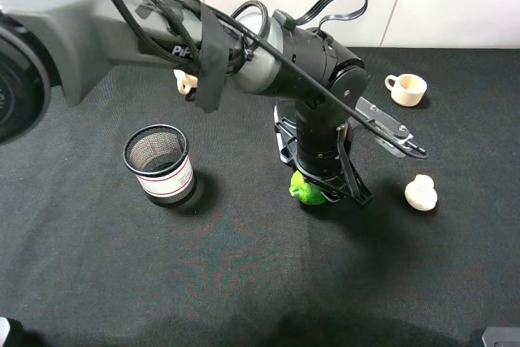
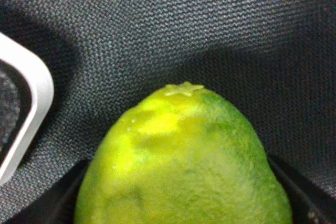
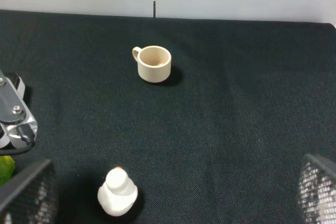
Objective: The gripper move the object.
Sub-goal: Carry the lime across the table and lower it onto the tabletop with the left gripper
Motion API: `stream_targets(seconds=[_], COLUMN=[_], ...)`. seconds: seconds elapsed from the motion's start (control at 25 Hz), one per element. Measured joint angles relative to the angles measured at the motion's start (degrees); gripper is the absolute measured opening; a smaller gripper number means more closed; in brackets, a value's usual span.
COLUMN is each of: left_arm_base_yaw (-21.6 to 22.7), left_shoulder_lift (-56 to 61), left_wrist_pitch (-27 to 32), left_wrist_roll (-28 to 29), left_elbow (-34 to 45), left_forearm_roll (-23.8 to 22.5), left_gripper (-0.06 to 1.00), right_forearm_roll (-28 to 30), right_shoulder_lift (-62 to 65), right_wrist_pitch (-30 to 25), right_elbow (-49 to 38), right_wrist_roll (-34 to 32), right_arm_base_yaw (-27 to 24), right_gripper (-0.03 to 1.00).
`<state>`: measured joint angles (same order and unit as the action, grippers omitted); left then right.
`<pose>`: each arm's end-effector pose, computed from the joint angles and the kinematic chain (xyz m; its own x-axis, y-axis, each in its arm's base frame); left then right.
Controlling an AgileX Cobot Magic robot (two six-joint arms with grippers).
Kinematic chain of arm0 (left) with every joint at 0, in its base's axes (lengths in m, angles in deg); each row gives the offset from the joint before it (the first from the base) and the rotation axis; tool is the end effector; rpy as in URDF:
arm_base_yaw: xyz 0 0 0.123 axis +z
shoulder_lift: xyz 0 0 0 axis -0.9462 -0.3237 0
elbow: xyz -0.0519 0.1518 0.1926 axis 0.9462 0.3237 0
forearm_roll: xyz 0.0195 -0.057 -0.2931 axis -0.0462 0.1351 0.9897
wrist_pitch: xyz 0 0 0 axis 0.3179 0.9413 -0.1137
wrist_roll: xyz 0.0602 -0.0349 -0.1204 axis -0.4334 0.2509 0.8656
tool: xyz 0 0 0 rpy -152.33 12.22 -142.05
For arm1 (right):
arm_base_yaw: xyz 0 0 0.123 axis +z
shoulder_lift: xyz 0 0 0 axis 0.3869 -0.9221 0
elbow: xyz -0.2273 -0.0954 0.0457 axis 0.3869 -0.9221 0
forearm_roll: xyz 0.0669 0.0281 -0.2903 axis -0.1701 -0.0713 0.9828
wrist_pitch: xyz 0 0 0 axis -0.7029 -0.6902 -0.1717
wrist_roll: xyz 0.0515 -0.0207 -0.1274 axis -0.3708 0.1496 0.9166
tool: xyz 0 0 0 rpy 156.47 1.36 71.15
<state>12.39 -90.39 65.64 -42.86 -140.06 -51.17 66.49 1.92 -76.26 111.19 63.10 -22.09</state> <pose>0.2553 -0.4251 0.0051 -0.6412 0.7148 -0.2791 0.7557 0.6514 -0.0678 0.1165 0.0058 0.2825 -0.4207 -0.0193 -0.9070 -0.0466 0.9989 0.0003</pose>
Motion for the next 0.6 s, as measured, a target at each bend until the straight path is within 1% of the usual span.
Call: stream_targets(seconds=[0.08, 0.4, 0.6], left_arm_base_yaw=[0.0, 0.0, 0.0], left_shoulder_lift=[0.0, 0.0, 0.0], left_wrist_pitch=[0.0, 0.0, 0.0], left_wrist_roll=[0.0, 0.0, 0.1], left_elbow=[0.0, 0.0, 0.0], left_forearm_roll=[0.0, 0.0, 0.0], left_gripper=[0.70, 0.83, 0.86], right_forearm_roll=[0.0, 0.0, 0.0], right_shoulder_lift=[0.0, 0.0, 0.0], right_wrist_pitch=[0.0, 0.0, 0.0], right_elbow=[0.0, 0.0, 0.0], right_wrist_roll=[0.0, 0.0, 0.0], right_arm_base_yaw=[0.0, 0.0, 0.0], right_gripper=[0.69, 0.69, 0.69])
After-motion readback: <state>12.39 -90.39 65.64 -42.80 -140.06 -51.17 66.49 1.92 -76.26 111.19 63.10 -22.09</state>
